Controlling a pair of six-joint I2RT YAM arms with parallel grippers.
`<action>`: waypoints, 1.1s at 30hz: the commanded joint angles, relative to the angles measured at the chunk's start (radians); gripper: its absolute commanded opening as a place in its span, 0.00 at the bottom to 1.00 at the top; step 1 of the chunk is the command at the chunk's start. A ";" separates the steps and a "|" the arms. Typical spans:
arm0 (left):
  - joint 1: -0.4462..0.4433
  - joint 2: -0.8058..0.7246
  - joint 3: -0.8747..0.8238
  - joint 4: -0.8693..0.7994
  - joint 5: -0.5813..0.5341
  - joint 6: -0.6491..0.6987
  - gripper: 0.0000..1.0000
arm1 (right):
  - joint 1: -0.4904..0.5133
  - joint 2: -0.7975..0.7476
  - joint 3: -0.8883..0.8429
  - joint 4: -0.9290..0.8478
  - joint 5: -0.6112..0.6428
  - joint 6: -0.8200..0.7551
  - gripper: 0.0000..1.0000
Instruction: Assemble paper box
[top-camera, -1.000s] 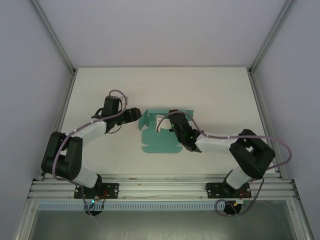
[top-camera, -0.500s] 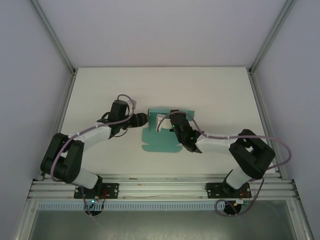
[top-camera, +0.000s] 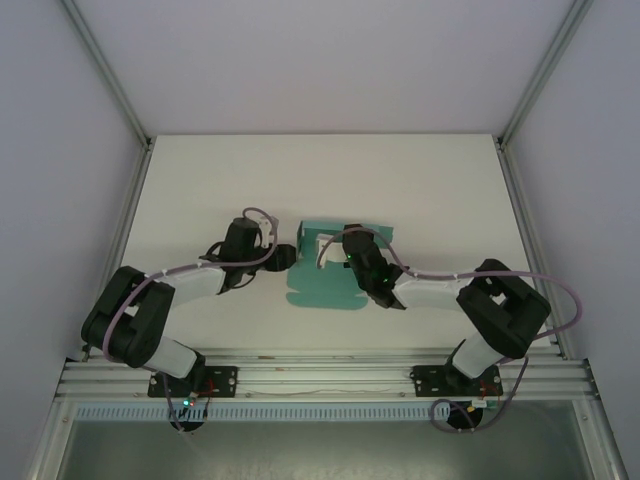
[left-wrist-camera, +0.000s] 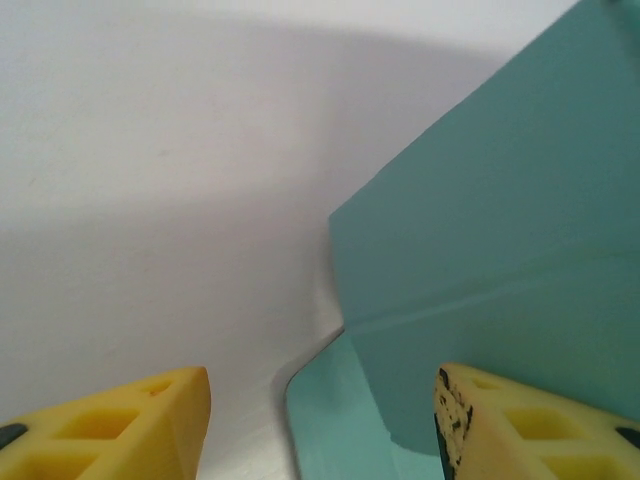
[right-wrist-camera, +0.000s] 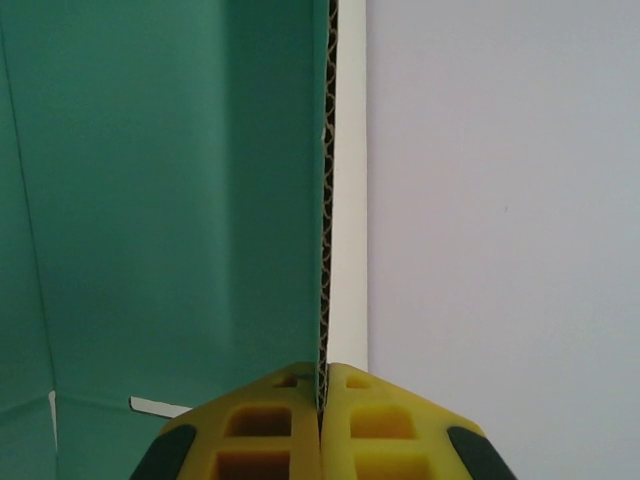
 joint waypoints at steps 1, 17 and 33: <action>-0.027 0.021 -0.003 0.139 -0.004 0.074 0.62 | 0.005 -0.015 -0.018 -0.016 0.019 -0.021 0.00; -0.106 0.118 0.018 0.237 -0.064 0.159 0.66 | 0.013 -0.002 -0.057 -0.057 0.043 -0.028 0.00; -0.110 0.213 0.112 0.295 -0.016 0.236 0.83 | 0.013 -0.052 -0.021 -0.250 -0.020 0.090 0.00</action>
